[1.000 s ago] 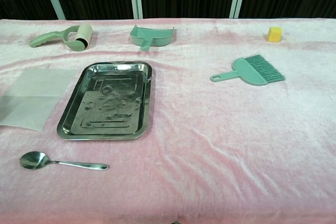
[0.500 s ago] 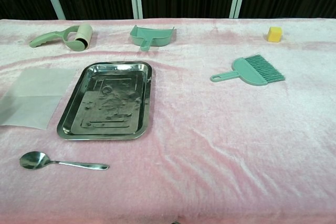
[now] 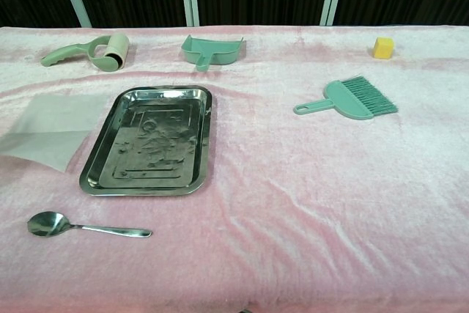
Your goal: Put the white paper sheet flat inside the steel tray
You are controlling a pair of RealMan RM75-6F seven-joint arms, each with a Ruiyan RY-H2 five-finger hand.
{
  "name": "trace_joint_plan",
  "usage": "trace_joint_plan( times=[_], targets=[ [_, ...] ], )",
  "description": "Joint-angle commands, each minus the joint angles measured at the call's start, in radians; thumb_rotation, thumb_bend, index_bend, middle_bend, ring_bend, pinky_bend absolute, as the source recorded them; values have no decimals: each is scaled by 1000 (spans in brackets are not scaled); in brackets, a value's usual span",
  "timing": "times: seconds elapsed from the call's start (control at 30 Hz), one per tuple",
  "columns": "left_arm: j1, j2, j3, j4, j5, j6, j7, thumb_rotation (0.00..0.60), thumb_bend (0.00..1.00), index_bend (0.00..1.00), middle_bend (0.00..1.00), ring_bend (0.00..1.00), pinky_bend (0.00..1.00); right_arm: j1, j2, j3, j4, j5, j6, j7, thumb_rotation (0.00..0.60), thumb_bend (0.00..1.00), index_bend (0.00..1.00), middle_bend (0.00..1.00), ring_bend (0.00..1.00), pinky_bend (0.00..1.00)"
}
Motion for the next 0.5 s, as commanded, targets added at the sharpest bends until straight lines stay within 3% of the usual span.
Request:
trace_joint_plan(
  times=[0.03, 0.1, 0.27, 0.5],
  targets=[
    [-15, 63, -41, -79, 13, 62, -14, 600, 483, 608, 265, 12, 26, 0, 0, 0, -1, 1, -1, 1, 600, 250, 0, 6, 93, 152],
    [-57, 134, -102, -174, 11, 85, -63, 600, 483, 608, 265, 12, 30, 1, -1, -2, -4, 0, -3, -2, 600, 251, 0, 6, 93, 151],
    [-104, 208, -161, -316, -8, 71, -18, 600, 483, 610, 267, 12, 30, 2, 0, -2, -5, 7, -7, -5, 600, 250, 0, 6, 93, 151],
    [-166, 211, -176, -431, -21, 6, 72, 600, 483, 611, 268, 12, 31, 7, 4, -4, -9, 17, -20, -8, 600, 250, 0, 6, 94, 152]
  ],
)
